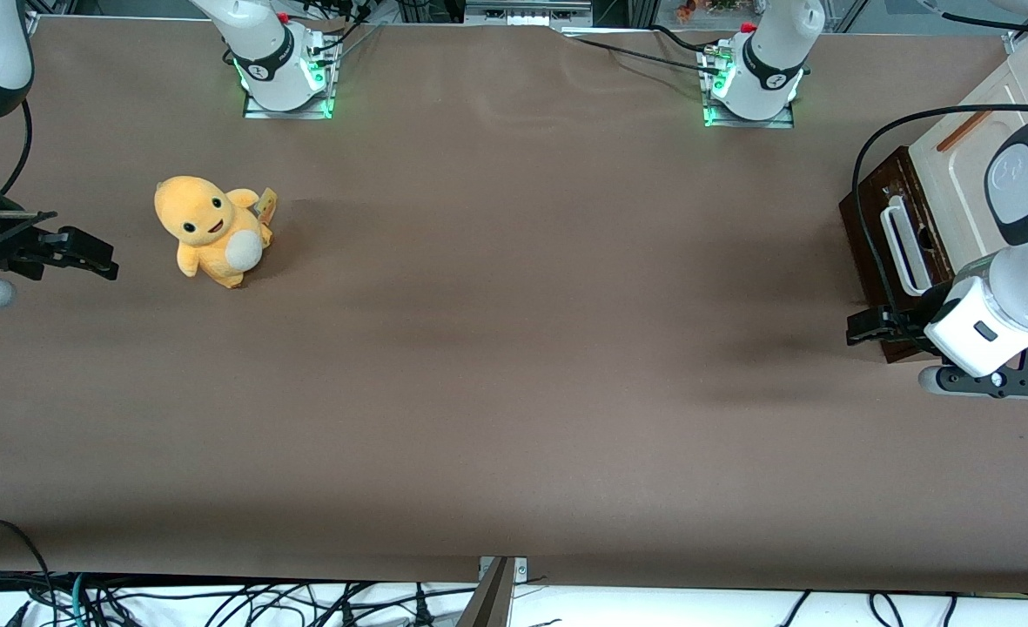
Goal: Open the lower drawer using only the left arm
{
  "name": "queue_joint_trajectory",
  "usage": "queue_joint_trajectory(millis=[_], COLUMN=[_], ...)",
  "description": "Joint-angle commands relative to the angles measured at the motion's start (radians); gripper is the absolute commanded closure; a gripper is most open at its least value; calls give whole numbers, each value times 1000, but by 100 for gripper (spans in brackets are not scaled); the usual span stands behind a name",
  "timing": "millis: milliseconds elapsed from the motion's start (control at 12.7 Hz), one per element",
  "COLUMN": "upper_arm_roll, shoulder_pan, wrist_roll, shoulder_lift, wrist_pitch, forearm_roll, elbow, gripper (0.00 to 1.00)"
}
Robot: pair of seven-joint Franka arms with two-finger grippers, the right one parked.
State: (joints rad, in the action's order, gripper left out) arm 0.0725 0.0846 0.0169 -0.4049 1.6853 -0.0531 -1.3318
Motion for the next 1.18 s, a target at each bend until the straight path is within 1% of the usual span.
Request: queue_joint_trajectory(millis=[0,711,1105], upper_arm_roll=[0,3,3], shoulder_pan=[0,0,-17], wrist_roll=[12,9,8], shoulder_lift=[8,9,15], wrist_pitch=[-12,-13,-13], forearm_roll=[18,22,21], elbow=[9,9,9], gripper=[0,0,0])
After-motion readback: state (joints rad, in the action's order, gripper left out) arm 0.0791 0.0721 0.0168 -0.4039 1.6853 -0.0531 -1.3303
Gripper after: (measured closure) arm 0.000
